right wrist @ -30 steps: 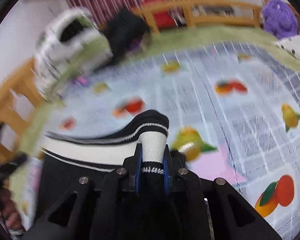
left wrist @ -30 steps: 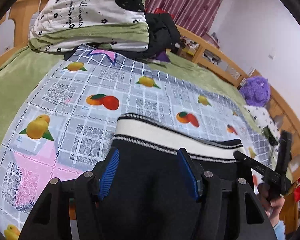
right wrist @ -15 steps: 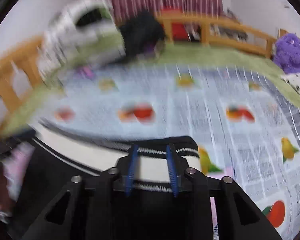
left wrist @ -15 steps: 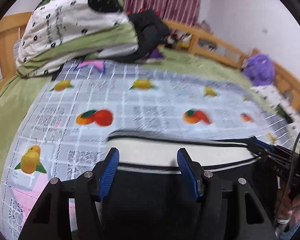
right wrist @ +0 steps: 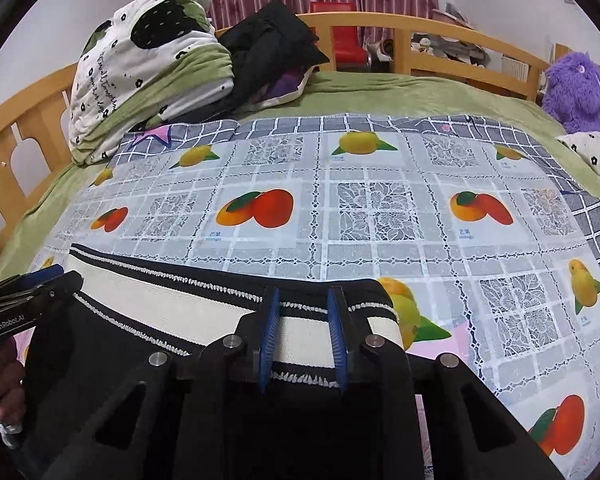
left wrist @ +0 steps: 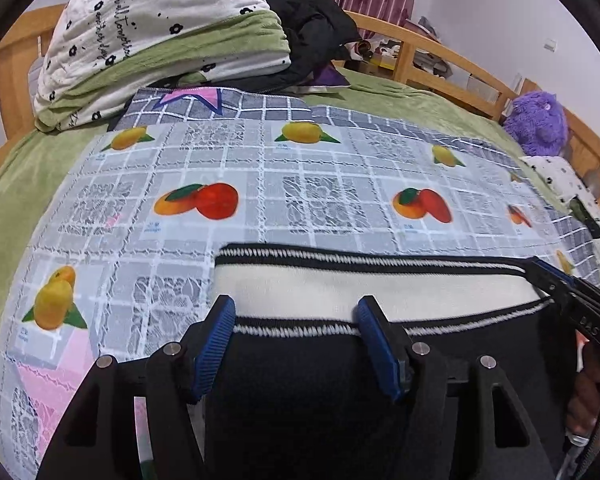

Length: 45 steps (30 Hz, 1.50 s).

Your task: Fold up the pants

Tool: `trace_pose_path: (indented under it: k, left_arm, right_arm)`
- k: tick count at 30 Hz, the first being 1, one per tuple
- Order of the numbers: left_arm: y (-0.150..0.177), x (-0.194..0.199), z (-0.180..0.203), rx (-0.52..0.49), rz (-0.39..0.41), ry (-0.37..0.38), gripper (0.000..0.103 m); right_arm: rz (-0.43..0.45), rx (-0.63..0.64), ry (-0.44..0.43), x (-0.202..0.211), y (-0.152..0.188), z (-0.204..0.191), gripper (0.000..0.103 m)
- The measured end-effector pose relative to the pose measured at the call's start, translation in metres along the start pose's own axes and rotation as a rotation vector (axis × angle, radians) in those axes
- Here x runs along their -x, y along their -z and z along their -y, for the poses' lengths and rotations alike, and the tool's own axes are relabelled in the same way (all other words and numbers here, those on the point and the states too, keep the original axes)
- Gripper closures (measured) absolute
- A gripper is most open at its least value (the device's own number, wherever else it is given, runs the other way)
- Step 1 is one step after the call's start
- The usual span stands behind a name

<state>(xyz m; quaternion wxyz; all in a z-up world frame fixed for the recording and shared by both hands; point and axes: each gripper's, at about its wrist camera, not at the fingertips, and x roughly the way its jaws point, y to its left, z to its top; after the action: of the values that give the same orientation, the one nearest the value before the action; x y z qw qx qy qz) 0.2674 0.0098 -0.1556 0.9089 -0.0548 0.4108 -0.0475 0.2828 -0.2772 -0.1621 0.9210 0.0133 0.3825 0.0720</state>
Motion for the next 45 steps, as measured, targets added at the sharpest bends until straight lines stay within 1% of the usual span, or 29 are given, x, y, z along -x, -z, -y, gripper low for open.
trace_pose_path:
  k: [3, 5, 7, 10, 14, 16, 18, 20, 23, 25, 26, 29, 33, 35, 38, 40, 42, 43, 45]
  left_arm:
    - [0.007, 0.007, 0.002, 0.006, -0.025, 0.033, 0.042]
    - [0.015, 0.014, 0.006, -0.002, -0.038, 0.046, 0.042]
    - [0.025, 0.022, 0.012, -0.019, -0.054, 0.062, 0.042]
    - [0.040, 0.034, 0.016, -0.015, -0.084, 0.084, 0.042]
    - [0.060, 0.054, 0.020, -0.041, -0.108, 0.089, 0.042]
    - [0.072, 0.063, 0.023, -0.060, -0.121, 0.066, 0.042]
    - [0.088, 0.074, 0.025, -0.086, -0.117, 0.037, 0.042]
    - [0.103, 0.082, 0.022, -0.087, -0.118, 0.016, 0.042]
    - [0.120, 0.098, 0.014, -0.046, -0.089, 0.023, 0.041]
    - [0.129, 0.108, 0.010, -0.019, -0.085, 0.025, 0.042]
    - [0.135, 0.115, 0.008, -0.011, -0.070, 0.017, 0.042]
    - [0.143, 0.126, 0.009, -0.012, -0.064, 0.010, 0.042]
    - [0.155, 0.134, 0.011, -0.020, -0.062, -0.002, 0.042]
    - [0.159, 0.138, 0.010, -0.028, -0.057, -0.015, 0.042]
    - [0.162, 0.146, 0.007, -0.027, -0.044, -0.005, 0.042]
    - [0.164, 0.154, 0.007, -0.048, -0.031, 0.018, 0.042]
    - [0.168, 0.160, 0.010, -0.101, -0.022, 0.027, 0.041]
    - [0.172, 0.163, 0.012, -0.137, -0.020, 0.017, 0.041]
    - [0.179, 0.163, 0.012, -0.169, -0.022, -0.011, 0.041]
  right_arm:
    - [0.015, 0.001, -0.008, 0.008, 0.002, 0.000, 0.077]
    - [0.021, 0.008, 0.003, 0.016, 0.004, -0.003, 0.077]
    - [0.023, 0.027, 0.010, 0.027, 0.010, -0.007, 0.076]
    - [0.019, 0.050, 0.000, 0.045, 0.026, -0.008, 0.076]
    - [-0.022, 0.048, -0.008, 0.065, 0.051, -0.006, 0.076]
    - [-0.031, 0.066, -0.009, 0.073, 0.063, -0.006, 0.076]
    - [-0.025, 0.110, 0.018, 0.084, 0.077, -0.005, 0.075]
    - [-0.026, 0.106, 0.017, 0.095, 0.088, -0.003, 0.073]
    - [-0.052, 0.074, -0.004, 0.109, 0.105, 0.002, 0.072]
    - [-0.064, 0.073, 0.000, 0.115, 0.114, 0.003, 0.072]
    - [-0.068, 0.076, 0.006, 0.117, 0.118, 0.002, 0.072]
    - [-0.069, 0.056, 0.015, 0.130, 0.130, 0.003, 0.072]
    - [-0.104, 0.013, 0.014, 0.138, 0.147, 0.007, 0.071]
    - [-0.116, 0.019, 0.033, 0.141, 0.155, 0.006, 0.071]
    - [-0.092, 0.052, 0.047, 0.152, 0.158, 0.003, 0.071]
    - [-0.054, 0.048, 0.037, 0.164, 0.158, 0.002, 0.071]
    - [-0.016, 0.024, 0.023, 0.174, 0.158, 0.004, 0.070]
    - [-0.010, 0.015, 0.020, 0.176, 0.157, 0.006, 0.069]
    - [-0.007, -0.015, 0.028, 0.175, 0.158, 0.010, 0.067]
